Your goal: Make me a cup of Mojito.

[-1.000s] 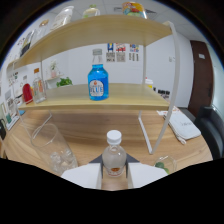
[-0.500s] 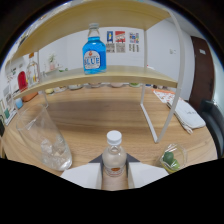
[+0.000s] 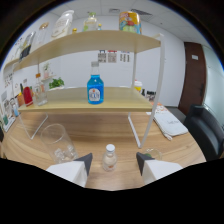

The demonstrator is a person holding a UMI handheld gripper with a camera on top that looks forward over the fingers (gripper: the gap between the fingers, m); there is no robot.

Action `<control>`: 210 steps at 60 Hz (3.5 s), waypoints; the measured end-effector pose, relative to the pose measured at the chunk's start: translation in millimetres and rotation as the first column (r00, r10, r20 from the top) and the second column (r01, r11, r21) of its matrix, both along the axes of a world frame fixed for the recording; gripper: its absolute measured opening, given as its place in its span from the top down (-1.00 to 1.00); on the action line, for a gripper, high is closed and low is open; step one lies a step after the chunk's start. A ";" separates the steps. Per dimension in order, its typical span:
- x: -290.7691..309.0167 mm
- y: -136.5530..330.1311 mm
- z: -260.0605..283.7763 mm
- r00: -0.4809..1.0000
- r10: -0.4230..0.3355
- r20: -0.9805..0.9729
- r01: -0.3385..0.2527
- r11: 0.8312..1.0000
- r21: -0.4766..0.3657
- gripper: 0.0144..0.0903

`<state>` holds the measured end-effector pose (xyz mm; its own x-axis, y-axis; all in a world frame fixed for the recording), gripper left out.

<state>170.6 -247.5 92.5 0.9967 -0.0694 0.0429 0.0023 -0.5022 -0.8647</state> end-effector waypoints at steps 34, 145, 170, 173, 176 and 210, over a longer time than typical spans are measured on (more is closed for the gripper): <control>-127.2 -76.4 70.2 0.997 0.015 -0.081 -0.007 0.995 0.103 -0.86; -304.0 63.0 327.2 0.989 0.143 -0.029 -0.114 0.884 0.454 0.06; -229.5 16.0 133.2 0.996 0.033 -0.077 -0.013 0.966 0.256 0.06; -224.5 15.7 116.3 0.996 0.032 -0.085 -0.011 0.970 0.242 0.06; -222.7 15.0 101.5 0.994 0.034 -0.100 -0.009 0.971 0.240 0.06; -207.4 35.7 124.7 0.231 0.011 -0.973 0.352 0.931 0.094 0.06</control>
<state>-36.8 -211.8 217.3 0.2444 -0.0697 -0.9672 -0.9607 -0.1527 -0.2318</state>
